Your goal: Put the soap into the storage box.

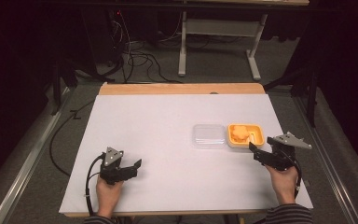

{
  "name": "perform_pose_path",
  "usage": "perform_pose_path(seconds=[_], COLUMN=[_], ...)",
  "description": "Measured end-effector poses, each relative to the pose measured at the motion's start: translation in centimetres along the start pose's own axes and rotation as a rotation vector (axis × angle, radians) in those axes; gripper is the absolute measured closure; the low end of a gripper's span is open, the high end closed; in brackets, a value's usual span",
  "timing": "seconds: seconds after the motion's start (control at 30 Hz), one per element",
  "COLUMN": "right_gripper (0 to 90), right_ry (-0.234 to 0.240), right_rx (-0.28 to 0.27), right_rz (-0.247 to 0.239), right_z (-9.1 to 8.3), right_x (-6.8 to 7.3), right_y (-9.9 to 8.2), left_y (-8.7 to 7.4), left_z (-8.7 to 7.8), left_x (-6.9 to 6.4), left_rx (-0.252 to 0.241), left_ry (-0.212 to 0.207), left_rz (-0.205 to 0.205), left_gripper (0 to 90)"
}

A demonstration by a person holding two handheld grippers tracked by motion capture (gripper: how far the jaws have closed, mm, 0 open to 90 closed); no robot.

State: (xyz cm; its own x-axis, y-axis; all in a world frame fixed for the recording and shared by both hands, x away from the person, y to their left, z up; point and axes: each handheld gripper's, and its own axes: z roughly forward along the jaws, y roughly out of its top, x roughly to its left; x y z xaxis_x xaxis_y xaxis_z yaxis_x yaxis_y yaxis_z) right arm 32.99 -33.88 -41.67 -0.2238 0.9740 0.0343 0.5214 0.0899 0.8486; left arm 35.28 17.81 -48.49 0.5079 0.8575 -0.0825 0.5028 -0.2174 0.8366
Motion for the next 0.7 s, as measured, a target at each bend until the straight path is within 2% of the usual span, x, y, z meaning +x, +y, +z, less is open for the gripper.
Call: perform_pose_path(seconds=[0.43, 0.7], right_gripper=[24.1, 24.2], right_ry=[0.010, 0.026], right_rx=[-0.025, -0.030], right_rz=[0.013, 0.002], right_z=[-0.6, -0.8], right_x=[0.8, 1.3], right_y=[-1.2, -1.7], left_y=[0.0, 0.0], left_z=[0.0, 0.0], left_x=[0.0, 0.0], left_rx=[-0.001, -0.001], left_ry=[0.002, 0.001], left_rz=[0.001, 0.003], left_gripper=[18.0, 18.0])
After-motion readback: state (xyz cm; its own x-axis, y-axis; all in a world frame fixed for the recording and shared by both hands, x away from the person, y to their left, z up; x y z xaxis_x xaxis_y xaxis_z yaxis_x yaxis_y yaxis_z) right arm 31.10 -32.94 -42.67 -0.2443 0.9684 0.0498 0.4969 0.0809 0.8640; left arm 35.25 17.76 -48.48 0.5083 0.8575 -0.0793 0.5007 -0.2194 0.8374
